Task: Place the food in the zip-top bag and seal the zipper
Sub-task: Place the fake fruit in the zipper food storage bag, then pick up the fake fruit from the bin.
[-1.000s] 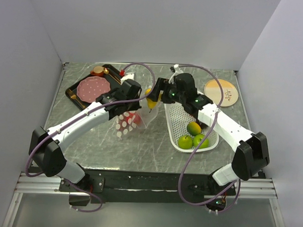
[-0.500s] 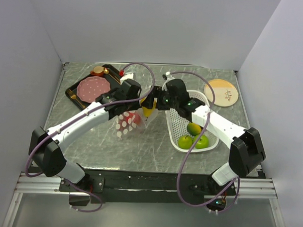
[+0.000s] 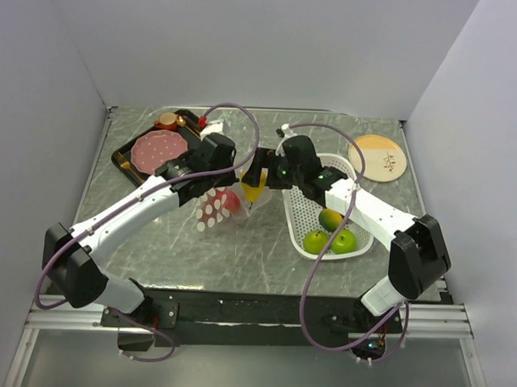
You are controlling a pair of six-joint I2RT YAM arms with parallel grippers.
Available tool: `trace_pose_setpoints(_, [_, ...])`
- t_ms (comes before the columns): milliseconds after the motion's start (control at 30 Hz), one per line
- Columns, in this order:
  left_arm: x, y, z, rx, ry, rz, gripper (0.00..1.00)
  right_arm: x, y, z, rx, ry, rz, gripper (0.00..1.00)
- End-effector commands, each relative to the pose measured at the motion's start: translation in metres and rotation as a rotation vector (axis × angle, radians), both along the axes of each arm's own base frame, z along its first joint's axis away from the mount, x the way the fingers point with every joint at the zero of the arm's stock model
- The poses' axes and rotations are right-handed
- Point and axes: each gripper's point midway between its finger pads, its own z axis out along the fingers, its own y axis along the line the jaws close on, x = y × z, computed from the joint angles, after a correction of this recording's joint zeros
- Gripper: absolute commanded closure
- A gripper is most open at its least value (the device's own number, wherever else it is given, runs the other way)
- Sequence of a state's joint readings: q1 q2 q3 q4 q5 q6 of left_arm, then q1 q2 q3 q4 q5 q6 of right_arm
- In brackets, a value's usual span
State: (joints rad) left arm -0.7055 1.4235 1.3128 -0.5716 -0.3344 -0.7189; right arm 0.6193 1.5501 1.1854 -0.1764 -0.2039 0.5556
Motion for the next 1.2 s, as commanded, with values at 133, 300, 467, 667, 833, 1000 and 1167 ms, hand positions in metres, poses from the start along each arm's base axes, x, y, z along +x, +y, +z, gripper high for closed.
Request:
trace_pose_setpoints(133, [0.001,0.001,0.030,-0.049,-0.059,0.005,0.99,0.007,-0.007,0.053,0.025,-0.123,-0.034,0.00])
trace_pose_setpoints(300, [0.000,0.008,0.040,-0.044,-0.078,0.029,0.99,0.011,-0.038,0.071,0.018,-0.182,-0.165,0.00])
trace_pose_setpoints(467, [-0.003,0.019,0.048,-0.059,-0.076,0.087,0.99,0.017,-0.094,0.068,-0.065,-0.207,-0.335,0.00])
trace_pose_setpoints(667, [-0.001,0.037,0.078,-0.117,-0.216,0.095,0.99,0.017,-0.180,0.009,-0.261,-0.067,-0.507,0.00])
trace_pose_setpoints(833, [0.002,0.026,0.024,-0.045,-0.008,0.074,0.99,0.017,-0.220,-0.034,-0.429,0.047,-0.585,0.00])
trace_pose_setpoints(1000, [-0.001,0.008,0.013,-0.101,-0.006,-0.006,0.99,0.031,-0.237,-0.048,-0.502,0.072,-0.642,0.00])
trace_pose_setpoints(1167, [0.003,0.005,0.011,-0.075,0.002,-0.022,0.99,0.055,-0.249,-0.059,-0.535,0.114,-0.700,0.00])
